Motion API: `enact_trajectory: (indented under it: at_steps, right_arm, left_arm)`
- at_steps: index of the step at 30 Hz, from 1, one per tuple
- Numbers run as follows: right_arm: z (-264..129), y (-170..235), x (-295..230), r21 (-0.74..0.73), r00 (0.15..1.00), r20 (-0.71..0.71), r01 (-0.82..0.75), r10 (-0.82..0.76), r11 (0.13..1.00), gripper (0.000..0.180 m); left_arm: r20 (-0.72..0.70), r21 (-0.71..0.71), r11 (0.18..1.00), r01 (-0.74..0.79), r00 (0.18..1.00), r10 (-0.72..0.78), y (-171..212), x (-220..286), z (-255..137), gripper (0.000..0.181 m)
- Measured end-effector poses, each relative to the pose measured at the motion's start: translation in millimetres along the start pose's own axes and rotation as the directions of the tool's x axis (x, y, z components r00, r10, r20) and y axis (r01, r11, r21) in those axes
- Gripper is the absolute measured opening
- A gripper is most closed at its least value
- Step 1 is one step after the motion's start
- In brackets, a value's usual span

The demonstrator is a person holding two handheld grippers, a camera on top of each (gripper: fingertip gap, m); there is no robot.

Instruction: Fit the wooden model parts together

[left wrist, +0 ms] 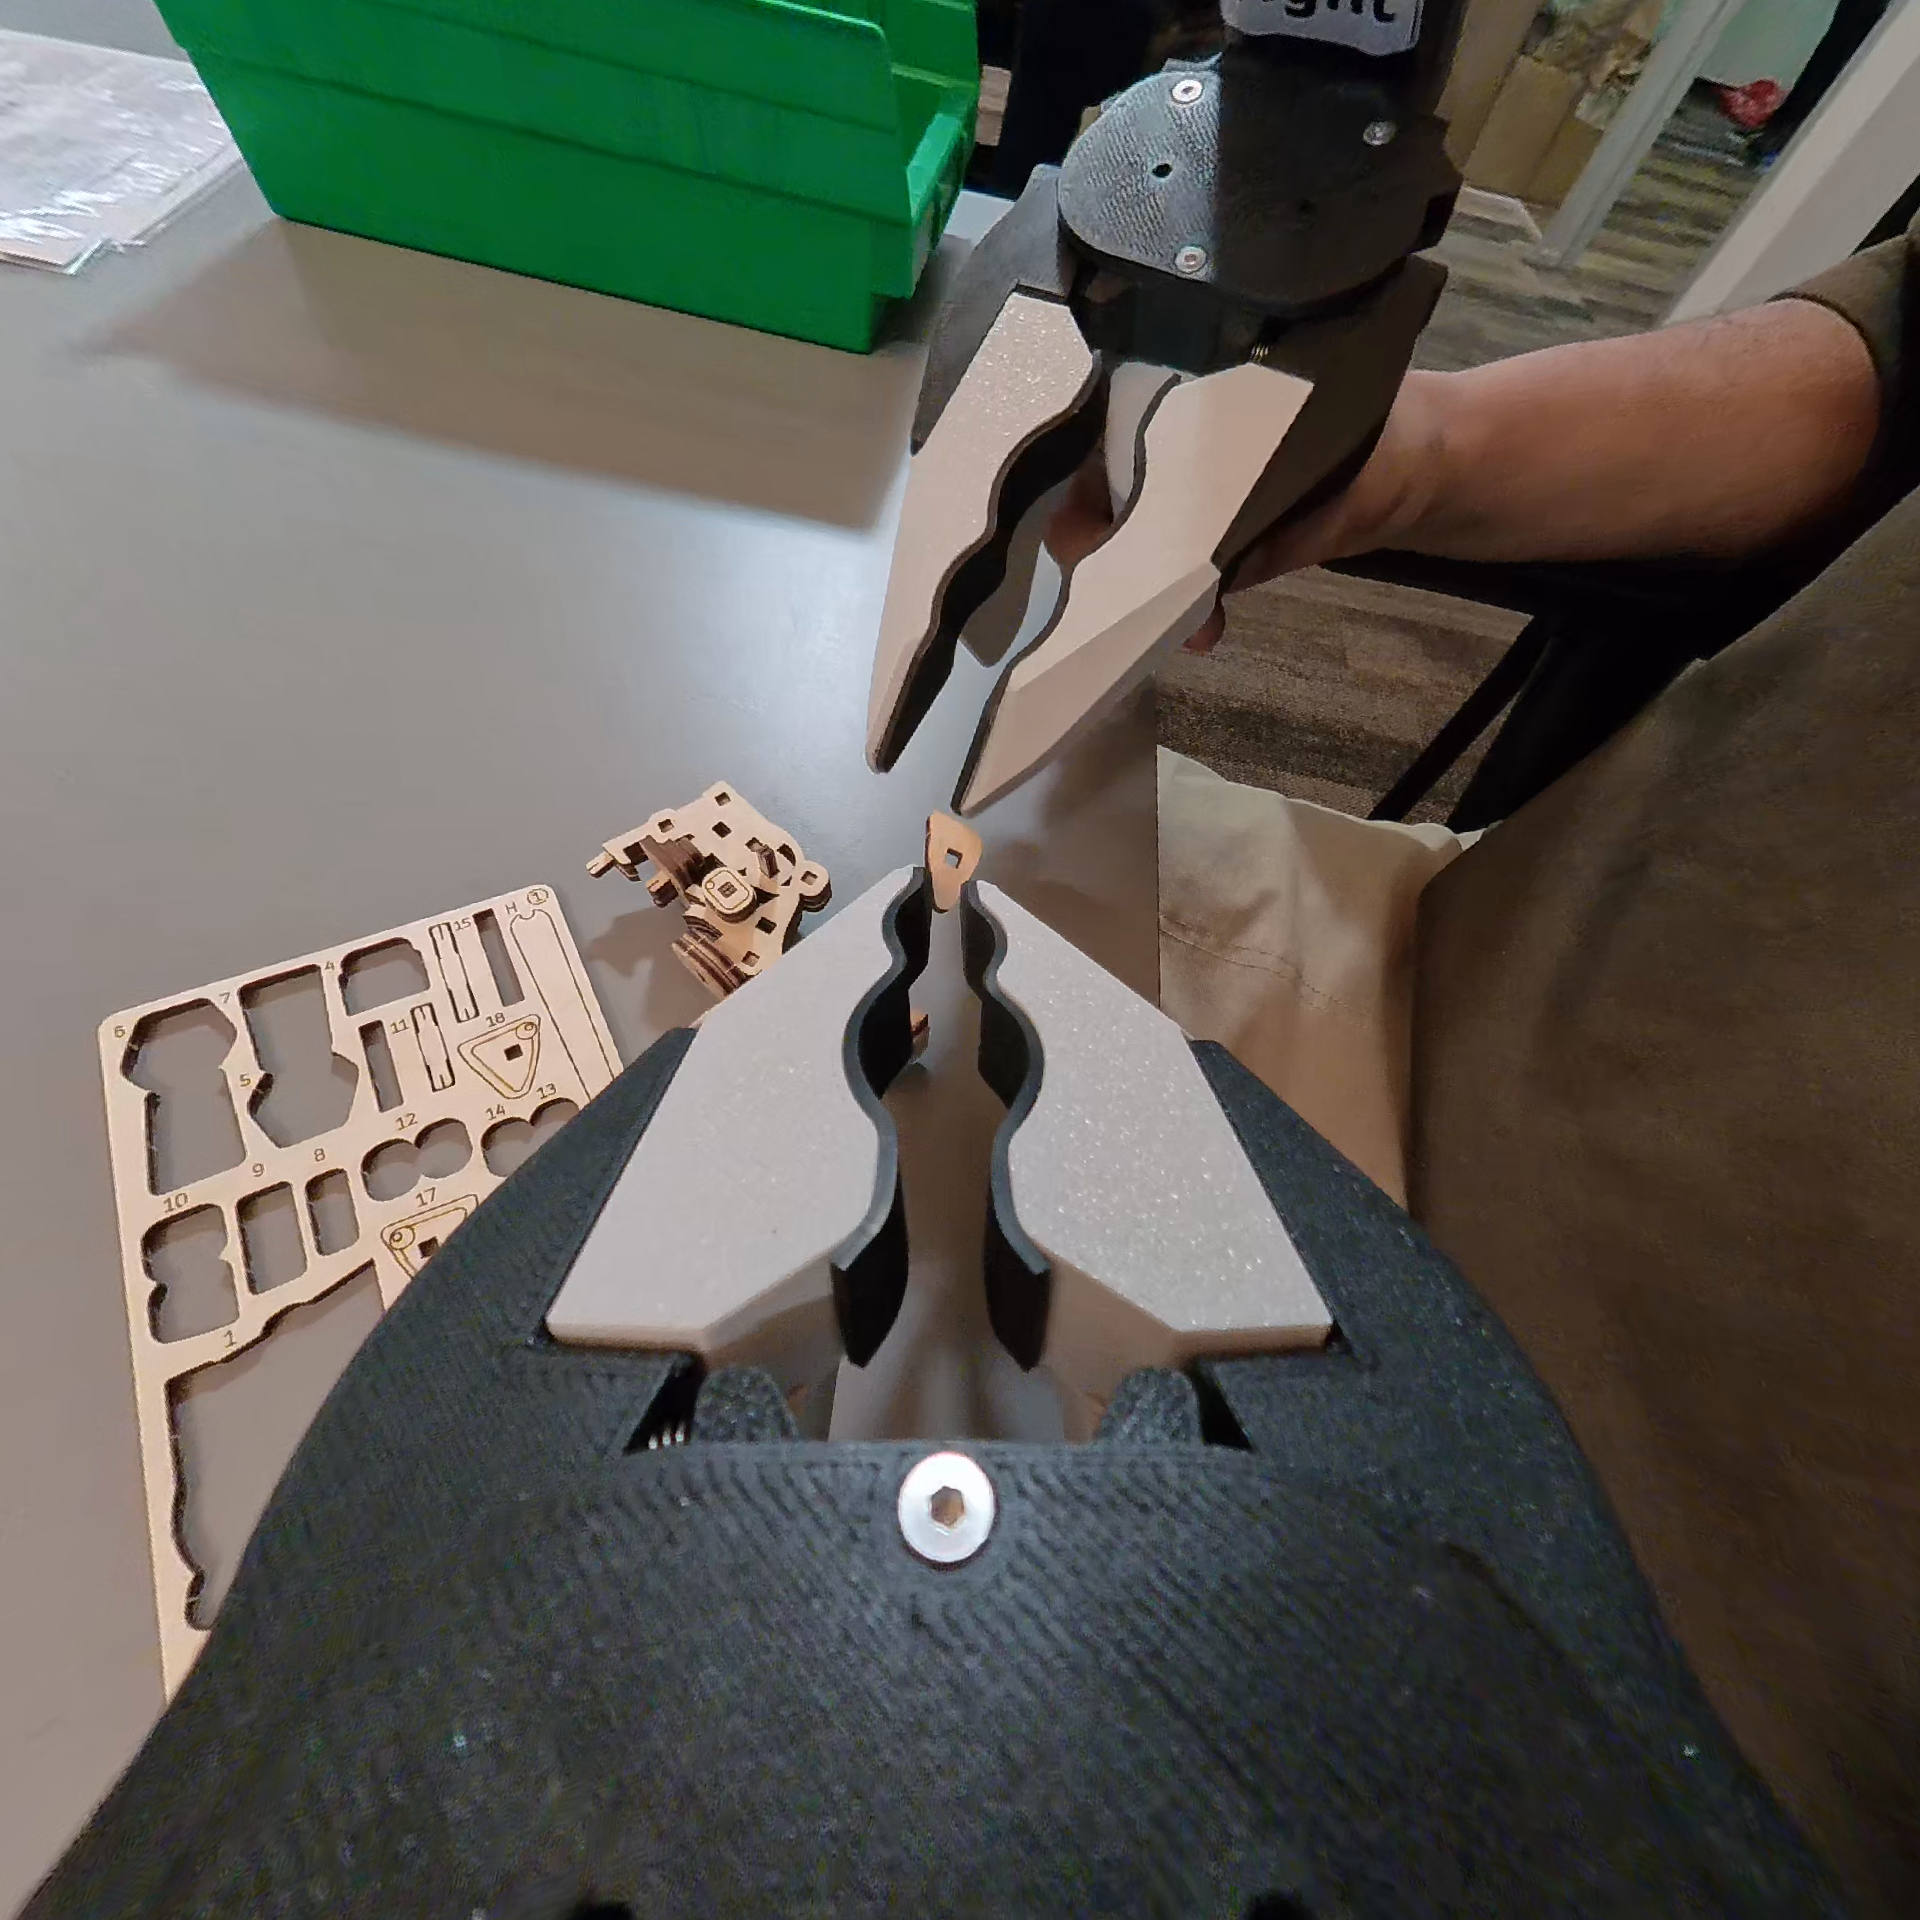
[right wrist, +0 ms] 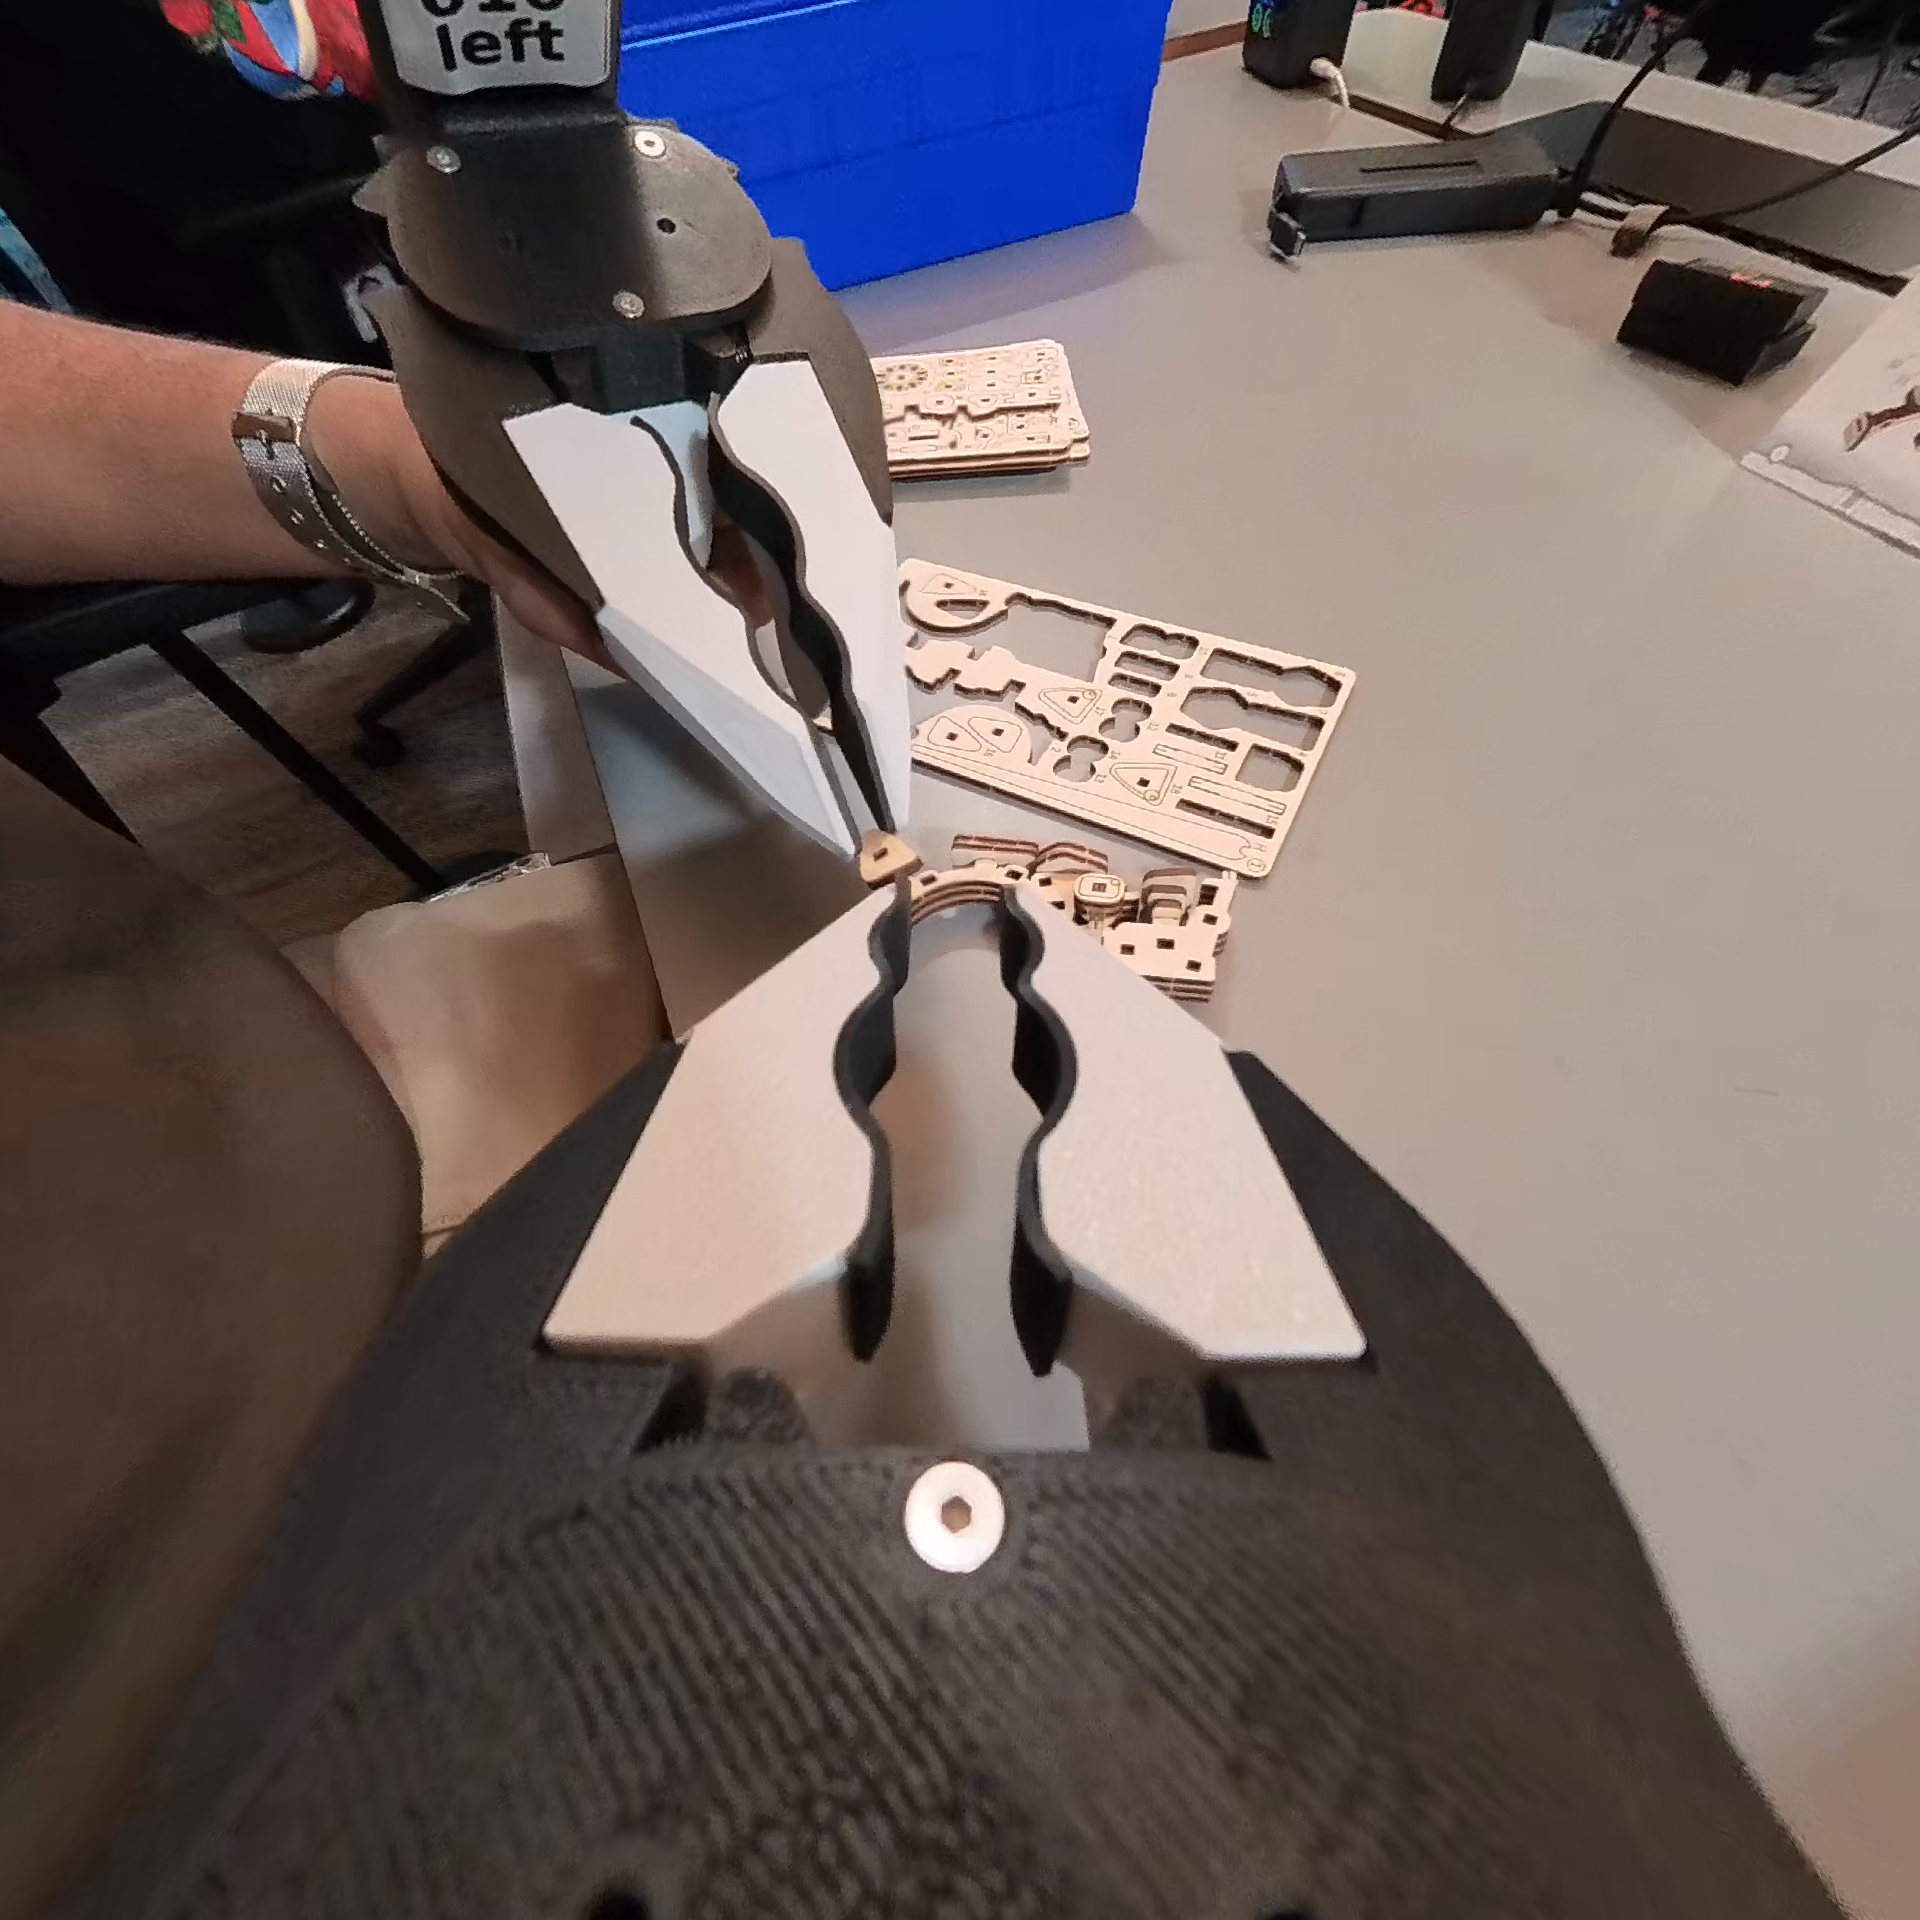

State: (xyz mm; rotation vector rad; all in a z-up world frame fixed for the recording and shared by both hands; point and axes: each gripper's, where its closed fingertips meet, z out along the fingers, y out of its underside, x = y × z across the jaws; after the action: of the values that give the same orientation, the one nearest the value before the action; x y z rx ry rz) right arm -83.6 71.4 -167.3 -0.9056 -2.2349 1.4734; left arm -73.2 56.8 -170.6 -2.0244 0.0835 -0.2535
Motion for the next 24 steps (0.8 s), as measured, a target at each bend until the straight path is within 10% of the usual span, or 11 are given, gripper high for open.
enact_trajectory:
  at_steps: [24]
  right_arm:
    - [-5,-14,-12,0.084,0.997,0.071,-0.003,-0.003,0.996,0.012]
  left_arm:
    - [-0.13,0.138,0.978,0.157,0.982,-0.139,-21,6,-11,0.003]
